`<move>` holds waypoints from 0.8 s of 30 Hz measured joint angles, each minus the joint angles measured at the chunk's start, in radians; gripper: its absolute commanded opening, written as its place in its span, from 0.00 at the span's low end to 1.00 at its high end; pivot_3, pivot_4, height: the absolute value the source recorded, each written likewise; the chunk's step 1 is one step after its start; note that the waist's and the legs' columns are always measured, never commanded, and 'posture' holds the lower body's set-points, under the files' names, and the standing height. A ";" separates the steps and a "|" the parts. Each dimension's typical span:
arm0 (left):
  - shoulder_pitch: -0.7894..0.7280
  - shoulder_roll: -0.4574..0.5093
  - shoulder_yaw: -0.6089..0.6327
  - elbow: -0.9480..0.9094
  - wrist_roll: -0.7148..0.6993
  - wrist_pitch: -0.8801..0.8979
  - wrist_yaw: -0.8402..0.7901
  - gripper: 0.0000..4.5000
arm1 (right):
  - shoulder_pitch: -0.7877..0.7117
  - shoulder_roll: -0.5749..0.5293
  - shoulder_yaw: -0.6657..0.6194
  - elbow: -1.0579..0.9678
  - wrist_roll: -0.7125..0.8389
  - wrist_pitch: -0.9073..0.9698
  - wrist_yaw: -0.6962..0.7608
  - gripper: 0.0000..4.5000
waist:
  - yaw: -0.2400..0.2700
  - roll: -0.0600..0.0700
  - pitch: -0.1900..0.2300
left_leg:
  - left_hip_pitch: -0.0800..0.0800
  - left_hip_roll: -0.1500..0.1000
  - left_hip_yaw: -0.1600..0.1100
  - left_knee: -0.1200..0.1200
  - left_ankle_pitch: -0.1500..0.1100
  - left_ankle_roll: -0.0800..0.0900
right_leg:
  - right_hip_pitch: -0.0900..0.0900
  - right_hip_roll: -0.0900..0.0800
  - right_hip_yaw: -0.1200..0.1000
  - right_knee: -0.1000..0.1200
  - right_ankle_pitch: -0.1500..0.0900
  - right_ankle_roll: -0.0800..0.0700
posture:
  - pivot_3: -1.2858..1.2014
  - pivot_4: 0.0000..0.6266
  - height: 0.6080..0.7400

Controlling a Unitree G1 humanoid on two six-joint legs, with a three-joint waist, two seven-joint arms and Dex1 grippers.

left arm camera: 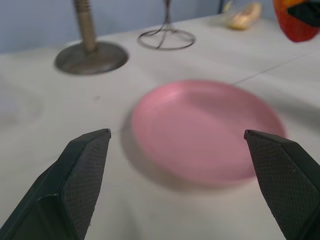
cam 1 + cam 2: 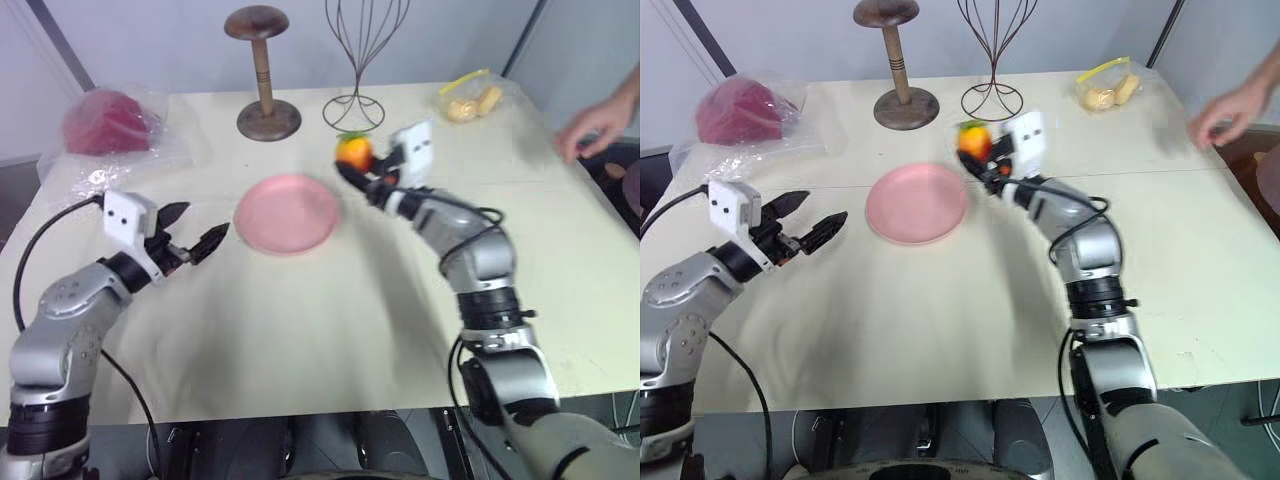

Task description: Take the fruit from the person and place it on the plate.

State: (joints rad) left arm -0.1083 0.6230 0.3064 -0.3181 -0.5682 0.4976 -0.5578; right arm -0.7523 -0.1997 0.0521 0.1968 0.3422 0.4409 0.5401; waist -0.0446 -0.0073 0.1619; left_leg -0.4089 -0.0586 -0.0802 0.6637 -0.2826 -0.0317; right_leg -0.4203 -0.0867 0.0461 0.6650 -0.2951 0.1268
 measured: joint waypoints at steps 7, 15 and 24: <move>0.111 -0.001 0.017 -0.071 -0.010 0.026 -0.004 1.00 | -0.002 0.085 0.074 0.077 -0.044 -0.045 0.047 0.37 | 0.002 0.000 0.000 | 0.000 -0.001 -0.001 0.000 0.000 0.000 | 0.000 -0.001 0.000 0.000 0.000 0.000 | 0.52 0.24 1.00; 0.111 -0.006 0.019 -0.097 -0.011 0.035 0.017 1.00 | -0.002 0.119 0.086 0.130 -0.064 -0.072 0.061 0.79 | 0.000 0.000 0.000 | 0.000 -0.001 0.000 0.000 0.000 0.000 | 0.000 -0.001 0.000 0.000 0.000 0.000 | 0.52 0.24 1.00; 0.091 -0.007 0.021 -0.096 -0.011 0.036 0.020 1.00 | -0.006 0.109 0.065 0.145 -0.066 -0.089 0.063 0.99 | 0.000 0.000 0.000 | 0.000 -0.001 0.000 0.000 0.000 0.000 | 0.000 -0.001 0.000 0.000 0.000 0.000 | 0.52 0.24 1.00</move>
State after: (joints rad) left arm -0.0170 0.6160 0.3273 -0.4141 -0.5788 0.5331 -0.5381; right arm -0.7580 -0.0911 0.1167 0.3414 0.2767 0.3523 0.6033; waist -0.0443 -0.0076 0.1617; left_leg -0.4088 -0.0596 -0.0806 0.6639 -0.2827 -0.0318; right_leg -0.4201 -0.0872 0.0458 0.6649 -0.2950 0.1266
